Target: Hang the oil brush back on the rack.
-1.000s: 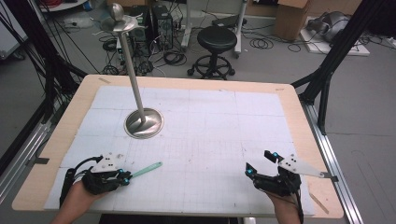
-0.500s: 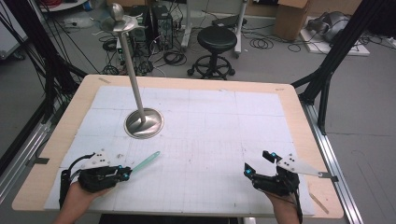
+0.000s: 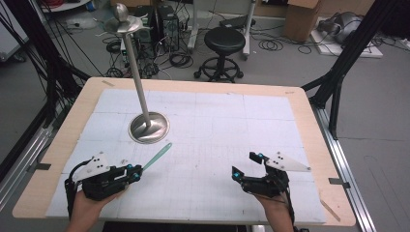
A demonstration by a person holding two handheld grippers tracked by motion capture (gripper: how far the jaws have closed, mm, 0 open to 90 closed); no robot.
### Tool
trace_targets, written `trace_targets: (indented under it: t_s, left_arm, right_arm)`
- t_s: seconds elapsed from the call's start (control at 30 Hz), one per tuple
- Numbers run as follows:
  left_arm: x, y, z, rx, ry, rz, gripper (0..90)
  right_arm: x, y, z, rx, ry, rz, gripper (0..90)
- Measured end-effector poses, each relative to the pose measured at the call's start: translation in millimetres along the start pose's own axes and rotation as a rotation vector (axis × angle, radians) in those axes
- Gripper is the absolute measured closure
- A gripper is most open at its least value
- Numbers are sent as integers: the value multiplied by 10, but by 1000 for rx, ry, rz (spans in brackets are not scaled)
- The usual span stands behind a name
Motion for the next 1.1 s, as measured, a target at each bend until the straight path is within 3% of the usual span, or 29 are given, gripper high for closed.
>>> trace_targets:
  t_s: [0.3, 0.43, 0.77, 1.1]
  left_arm:
    - [-163, 211, -227, -57, -22, -34, 818]
    - [-212, 262, -286, -59, -33, -55, 818]
    - [-285, 270, -362, -54, -49, -67, 818]
    - [-306, 274, -394, -52, -37, -67, 817]
  right_arm:
    - [-477, 175, 375, 4, 160, -9, 199]
    - [-667, 279, 509, 6, 205, -11, 200]
    - [-959, 422, 763, 4, 315, -9, 300]
    - [-1017, 465, 840, -36, 364, -34, 423]
Point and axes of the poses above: each handheld gripper's, and its own axes: x roughly backward along the jaws, y roughly out of its top, z roughly to its left, the point moved 2 cm from there along -x, roughly forward along the jaws, and after that the axes turned 8 degrees about -z, right-handed, at the moved point
